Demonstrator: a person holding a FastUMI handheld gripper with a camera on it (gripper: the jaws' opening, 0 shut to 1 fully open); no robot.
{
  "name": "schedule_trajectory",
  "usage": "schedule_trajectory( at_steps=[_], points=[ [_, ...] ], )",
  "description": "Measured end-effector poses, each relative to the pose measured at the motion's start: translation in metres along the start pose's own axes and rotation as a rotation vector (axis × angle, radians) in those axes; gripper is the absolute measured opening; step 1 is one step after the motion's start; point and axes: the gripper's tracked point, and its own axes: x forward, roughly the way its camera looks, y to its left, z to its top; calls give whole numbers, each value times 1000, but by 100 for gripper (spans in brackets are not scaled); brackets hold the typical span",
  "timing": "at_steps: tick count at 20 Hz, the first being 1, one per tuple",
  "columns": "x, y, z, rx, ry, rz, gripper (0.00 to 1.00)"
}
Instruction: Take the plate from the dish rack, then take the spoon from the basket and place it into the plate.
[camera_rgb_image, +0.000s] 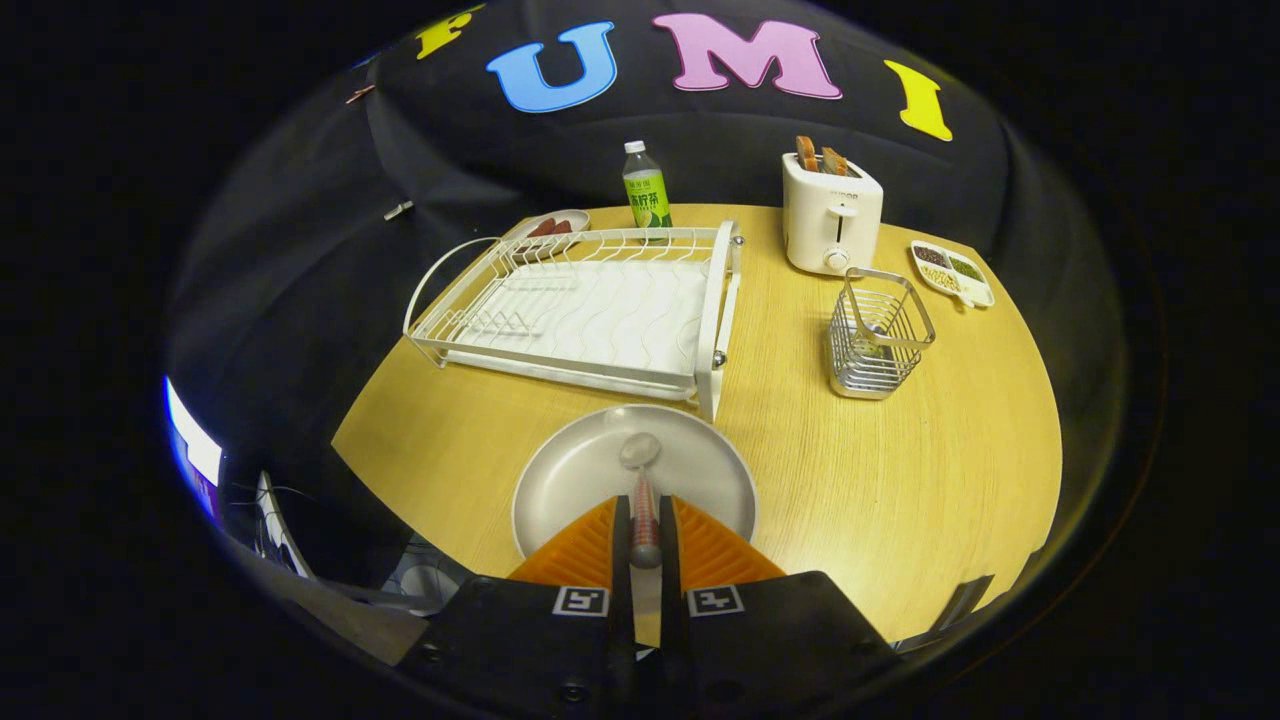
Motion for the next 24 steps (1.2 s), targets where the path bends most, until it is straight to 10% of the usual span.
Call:
schedule_trajectory(
  at_steps=[10, 17, 24],
  points=[
    [19, -15, -27, -7, 85, -77, 23],
    [14, -16, -30, -10, 94, -83, 90],
    [-17, -27, 20, 4, -62, -105, 98]
  ],
)
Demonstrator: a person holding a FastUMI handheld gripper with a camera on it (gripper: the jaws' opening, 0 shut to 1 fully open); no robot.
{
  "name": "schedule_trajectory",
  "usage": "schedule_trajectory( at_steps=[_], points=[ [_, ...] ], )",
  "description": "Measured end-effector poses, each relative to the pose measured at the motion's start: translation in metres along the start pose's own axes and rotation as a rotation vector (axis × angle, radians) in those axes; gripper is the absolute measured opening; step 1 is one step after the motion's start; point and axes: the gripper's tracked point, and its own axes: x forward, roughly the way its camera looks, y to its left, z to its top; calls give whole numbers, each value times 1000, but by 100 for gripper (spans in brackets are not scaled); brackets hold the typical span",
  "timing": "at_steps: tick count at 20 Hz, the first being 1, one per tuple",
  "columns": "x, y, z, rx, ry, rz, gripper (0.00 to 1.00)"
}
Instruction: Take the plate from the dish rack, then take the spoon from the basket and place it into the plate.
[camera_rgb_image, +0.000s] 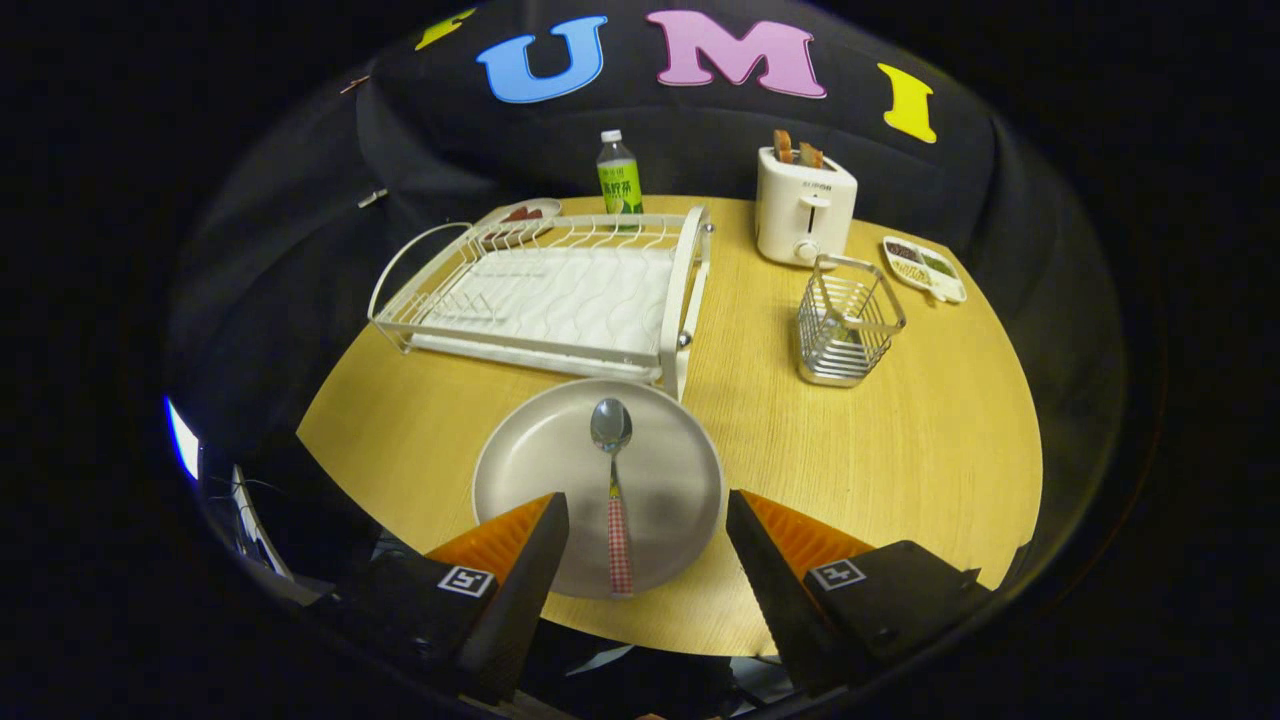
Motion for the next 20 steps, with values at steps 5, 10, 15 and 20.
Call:
schedule_trajectory(
  at_steps=[5, 10, 15, 20],
  points=[
    [-36, -27, 68, -27, -158, -50, 98],
    [-91, -56, 141, -88, -338, -108, 97],
    [-158, -75, 212, -153, -515, -138, 96],
    [-213, -100, 263, -150, -667, -167, 96]
  ],
)
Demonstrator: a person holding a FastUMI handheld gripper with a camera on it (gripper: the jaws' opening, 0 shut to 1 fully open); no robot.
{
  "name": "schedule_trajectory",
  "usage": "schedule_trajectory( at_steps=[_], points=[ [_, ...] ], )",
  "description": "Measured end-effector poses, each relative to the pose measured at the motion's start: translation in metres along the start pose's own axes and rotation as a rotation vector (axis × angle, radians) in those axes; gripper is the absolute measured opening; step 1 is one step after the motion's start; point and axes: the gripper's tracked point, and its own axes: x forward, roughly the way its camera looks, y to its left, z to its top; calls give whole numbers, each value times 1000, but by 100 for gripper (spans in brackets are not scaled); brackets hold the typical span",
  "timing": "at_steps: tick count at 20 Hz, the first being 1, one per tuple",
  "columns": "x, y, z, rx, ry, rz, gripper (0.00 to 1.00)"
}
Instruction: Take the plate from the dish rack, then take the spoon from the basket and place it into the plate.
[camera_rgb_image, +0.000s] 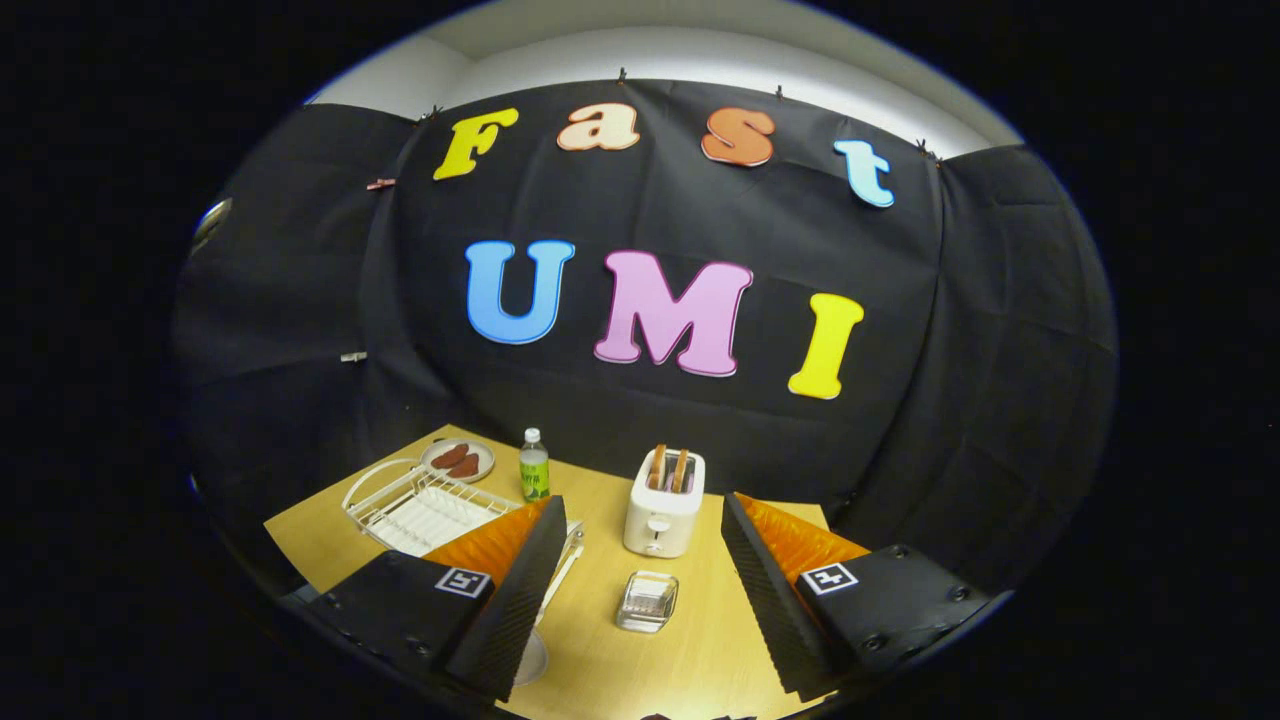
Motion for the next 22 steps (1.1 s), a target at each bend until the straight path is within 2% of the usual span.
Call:
schedule_trajectory(
  at_steps=[6, 14, 22],
  points=[
    [-18, -45, 26, 54, -87, -40, 96],
    [-19, -80, 6, 64, -57, -66, 96],
    [-16, -86, -6, 81, -34, -73, 96]
  ],
)
